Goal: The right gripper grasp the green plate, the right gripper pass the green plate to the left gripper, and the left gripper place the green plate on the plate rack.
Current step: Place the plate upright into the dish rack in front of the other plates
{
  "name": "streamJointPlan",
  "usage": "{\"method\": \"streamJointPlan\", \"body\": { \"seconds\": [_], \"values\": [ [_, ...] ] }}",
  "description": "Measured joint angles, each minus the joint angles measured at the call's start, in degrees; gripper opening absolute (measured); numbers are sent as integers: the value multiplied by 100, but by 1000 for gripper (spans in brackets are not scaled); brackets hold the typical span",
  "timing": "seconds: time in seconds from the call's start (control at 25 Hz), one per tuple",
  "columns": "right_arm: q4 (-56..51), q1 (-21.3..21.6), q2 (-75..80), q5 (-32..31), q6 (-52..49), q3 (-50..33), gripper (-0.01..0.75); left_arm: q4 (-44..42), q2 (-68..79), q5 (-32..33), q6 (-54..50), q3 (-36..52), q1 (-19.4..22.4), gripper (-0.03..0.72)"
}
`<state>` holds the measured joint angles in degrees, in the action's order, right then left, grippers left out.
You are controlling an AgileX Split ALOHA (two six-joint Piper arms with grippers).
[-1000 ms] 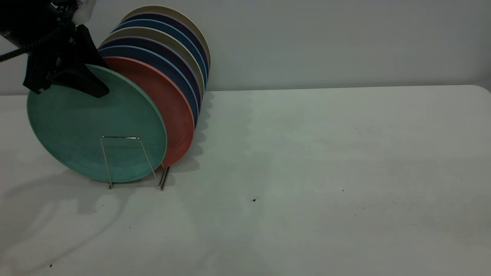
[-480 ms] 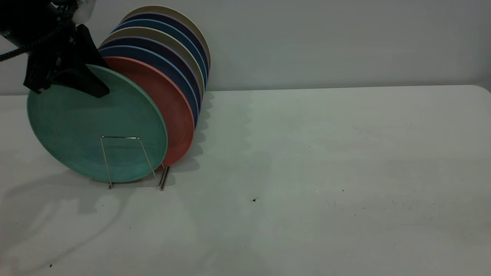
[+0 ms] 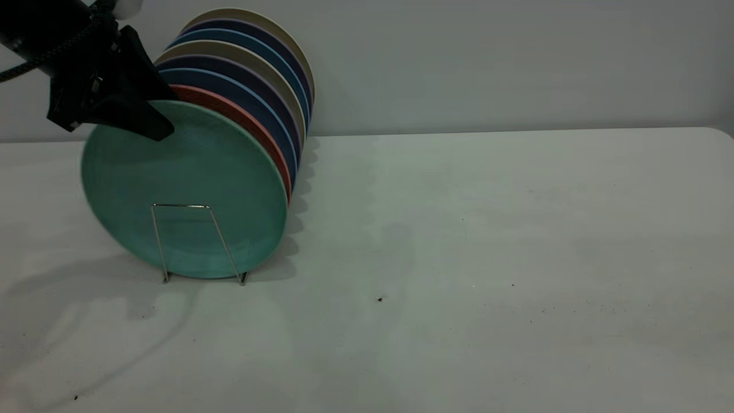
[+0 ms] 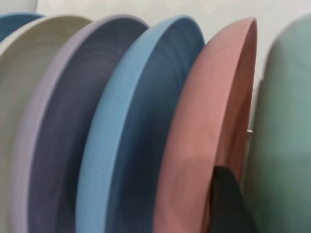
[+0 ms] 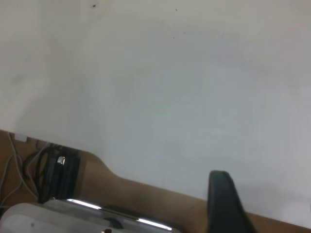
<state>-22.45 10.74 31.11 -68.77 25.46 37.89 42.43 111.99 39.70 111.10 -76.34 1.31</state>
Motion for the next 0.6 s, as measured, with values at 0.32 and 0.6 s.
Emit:
{"method": "streamJointPlan", "body": {
  "seconds": [0.32, 0.6],
  "values": [
    [0, 0, 0, 0, 0, 0, 439, -102, -335, 88, -417, 0, 0, 447],
    [18, 0, -21, -77, -5, 0, 439, -633, -1396, 301, -1861, 0, 0, 447]
  ]
}}
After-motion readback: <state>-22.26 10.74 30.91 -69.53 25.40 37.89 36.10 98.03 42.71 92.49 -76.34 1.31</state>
